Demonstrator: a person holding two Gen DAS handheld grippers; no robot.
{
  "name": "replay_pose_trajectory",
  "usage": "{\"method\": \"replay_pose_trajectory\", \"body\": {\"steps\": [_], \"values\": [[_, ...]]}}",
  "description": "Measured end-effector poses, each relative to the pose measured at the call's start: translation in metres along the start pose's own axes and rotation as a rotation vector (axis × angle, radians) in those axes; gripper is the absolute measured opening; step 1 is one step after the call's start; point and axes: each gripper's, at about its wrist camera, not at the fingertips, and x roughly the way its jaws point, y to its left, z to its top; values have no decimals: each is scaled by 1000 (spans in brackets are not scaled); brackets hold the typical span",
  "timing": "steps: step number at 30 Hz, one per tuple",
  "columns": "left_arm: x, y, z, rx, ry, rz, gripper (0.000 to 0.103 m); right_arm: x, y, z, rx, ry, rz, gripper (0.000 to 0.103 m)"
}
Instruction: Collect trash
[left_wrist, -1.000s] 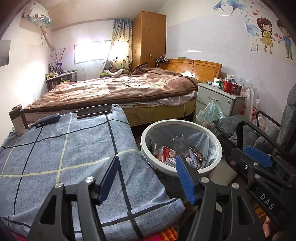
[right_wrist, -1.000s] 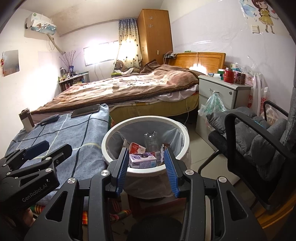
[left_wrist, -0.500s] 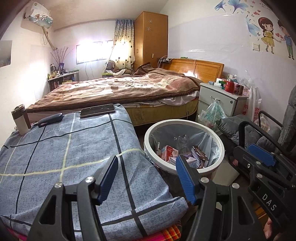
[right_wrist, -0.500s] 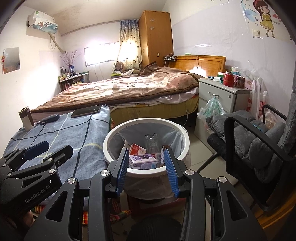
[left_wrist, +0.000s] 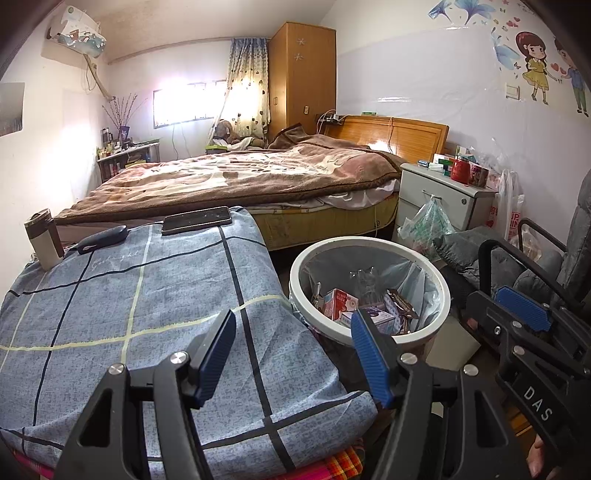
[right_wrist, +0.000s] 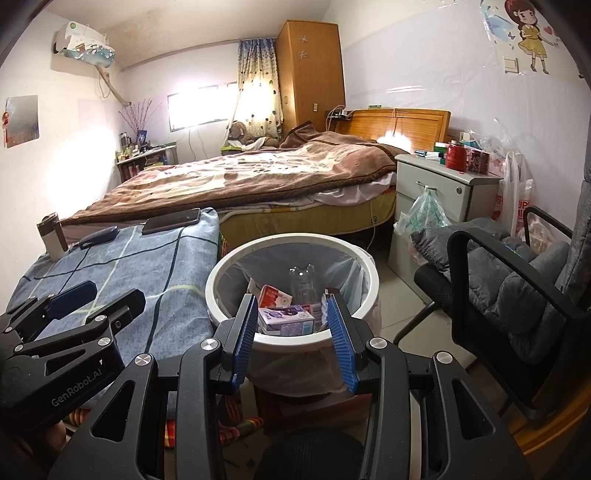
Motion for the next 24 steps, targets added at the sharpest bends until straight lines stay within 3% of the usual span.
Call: {"method": "replay_pose_trajectory", "body": {"steps": [24], "values": [[-1,2,-1,1,-3,10,67,-2,-1,0,3,4,-3,42]]}}
